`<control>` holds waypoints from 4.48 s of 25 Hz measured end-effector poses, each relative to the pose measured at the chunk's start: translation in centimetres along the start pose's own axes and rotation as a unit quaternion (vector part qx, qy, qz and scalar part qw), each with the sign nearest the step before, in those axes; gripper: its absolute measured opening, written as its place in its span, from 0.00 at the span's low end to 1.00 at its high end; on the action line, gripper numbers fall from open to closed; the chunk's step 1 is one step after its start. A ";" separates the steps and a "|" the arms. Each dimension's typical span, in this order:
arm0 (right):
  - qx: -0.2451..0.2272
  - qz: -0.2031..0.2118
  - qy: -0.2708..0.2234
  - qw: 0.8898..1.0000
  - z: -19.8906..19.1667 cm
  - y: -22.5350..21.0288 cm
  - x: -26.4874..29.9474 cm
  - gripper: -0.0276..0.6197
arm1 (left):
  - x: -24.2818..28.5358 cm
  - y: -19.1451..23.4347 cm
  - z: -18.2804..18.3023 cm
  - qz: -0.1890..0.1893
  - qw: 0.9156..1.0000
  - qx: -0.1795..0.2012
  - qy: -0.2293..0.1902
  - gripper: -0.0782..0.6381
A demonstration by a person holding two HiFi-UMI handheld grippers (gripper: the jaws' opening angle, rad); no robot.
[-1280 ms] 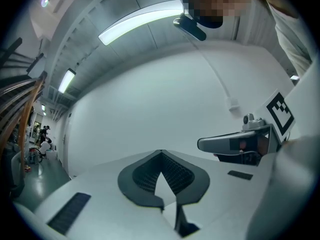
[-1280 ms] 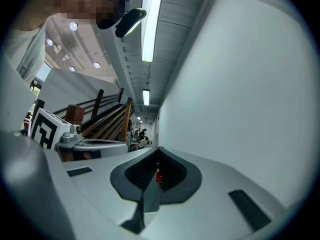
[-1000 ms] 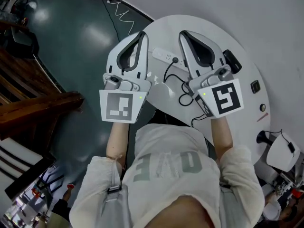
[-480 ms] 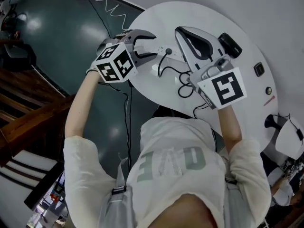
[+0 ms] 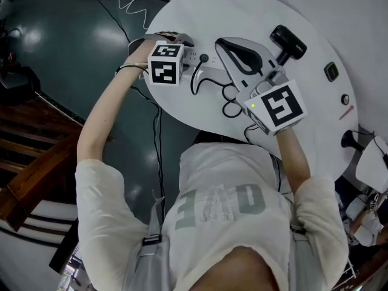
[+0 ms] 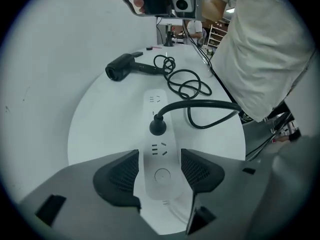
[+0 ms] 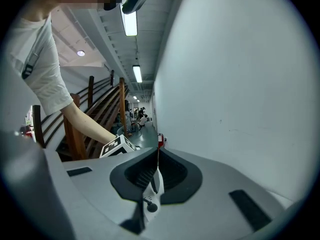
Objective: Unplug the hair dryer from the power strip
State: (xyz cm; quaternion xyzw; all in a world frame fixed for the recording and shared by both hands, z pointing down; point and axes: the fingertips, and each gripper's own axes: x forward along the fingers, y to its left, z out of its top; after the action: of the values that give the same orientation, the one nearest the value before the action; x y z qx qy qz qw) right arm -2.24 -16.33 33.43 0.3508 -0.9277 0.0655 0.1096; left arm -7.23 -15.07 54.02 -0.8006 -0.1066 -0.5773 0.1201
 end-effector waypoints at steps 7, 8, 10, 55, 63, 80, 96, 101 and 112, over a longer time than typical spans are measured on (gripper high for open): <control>0.008 0.043 0.051 0.998 -4.8 0.5 1.5 0.08 | 1.9 -0.2 -0.4 -0.014 0.999 -0.005 0.032 0.48; 0.006 0.060 0.058 0.997 -5.7 0.9 1.7 0.08 | 2.0 -0.2 -0.4 -0.015 0.999 -0.010 0.032 0.48; -0.004 0.086 0.074 0.994 -7.6 1.3 2.0 0.08 | 2.3 -0.1 -0.4 -0.018 0.999 -0.017 0.035 0.48; -0.041 0.110 0.212 0.970 -16.7 2.1 6.2 0.14 | 3.6 0.2 -0.4 -0.042 0.996 -0.069 0.029 0.48; -0.095 0.107 0.191 0.971 -15.9 2.7 5.6 0.13 | 3.2 0.3 -0.5 -0.035 0.996 -0.076 0.023 0.49; -0.192 0.102 0.098 0.971 -5.8 2.3 2.1 0.13 | 3.2 0.1 -0.5 -0.025 0.996 -0.090 0.007 0.49; -0.099 0.154 0.212 0.960 -14.4 4.1 -0.1 0.13 | 3.2 0.1 -0.5 -0.024 0.995 -0.094 0.029 0.49; -0.083 0.162 0.263 0.947 -18.4 3.8 -1.1 0.13 | 3.2 0.2 -0.5 -0.024 0.995 -0.094 0.029 0.49; -0.134 0.168 0.317 0.924 -20.7 4.6 -1.8 0.13 | 3.2 0.0 -0.6 -0.022 0.994 -0.097 0.037 0.49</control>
State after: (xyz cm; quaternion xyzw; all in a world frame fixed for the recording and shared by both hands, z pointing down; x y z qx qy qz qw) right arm -0.71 -7.69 52.78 0.1330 -0.8899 0.0658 0.4312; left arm -6.82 -15.20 57.23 -0.7838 -0.0634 -0.6168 0.0334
